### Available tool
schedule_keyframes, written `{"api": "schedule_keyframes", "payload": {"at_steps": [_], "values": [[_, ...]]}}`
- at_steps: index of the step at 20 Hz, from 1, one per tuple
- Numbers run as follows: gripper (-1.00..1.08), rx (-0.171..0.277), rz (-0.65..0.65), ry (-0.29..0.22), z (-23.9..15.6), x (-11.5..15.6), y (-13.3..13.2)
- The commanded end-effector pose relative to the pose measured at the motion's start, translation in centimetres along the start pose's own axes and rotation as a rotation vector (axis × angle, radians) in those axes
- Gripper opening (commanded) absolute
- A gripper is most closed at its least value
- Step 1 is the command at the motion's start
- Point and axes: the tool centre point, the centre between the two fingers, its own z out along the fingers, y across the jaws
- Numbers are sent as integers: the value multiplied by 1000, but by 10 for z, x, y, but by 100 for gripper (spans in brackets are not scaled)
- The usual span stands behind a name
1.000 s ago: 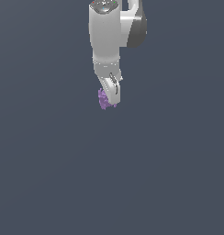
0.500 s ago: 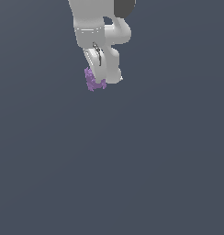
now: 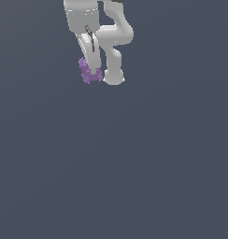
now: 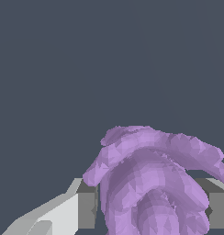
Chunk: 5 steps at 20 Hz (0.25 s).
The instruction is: Pick up the object and move it to a goal position.
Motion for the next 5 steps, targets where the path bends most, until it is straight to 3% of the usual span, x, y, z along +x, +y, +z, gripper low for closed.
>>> {"api": "schedule_keyframes", "payload": {"at_steps": [1,5], "values": [[-100,-1,-1,0,-2,0,0],[-100,-1,-1,0,1,0,-2]]}}
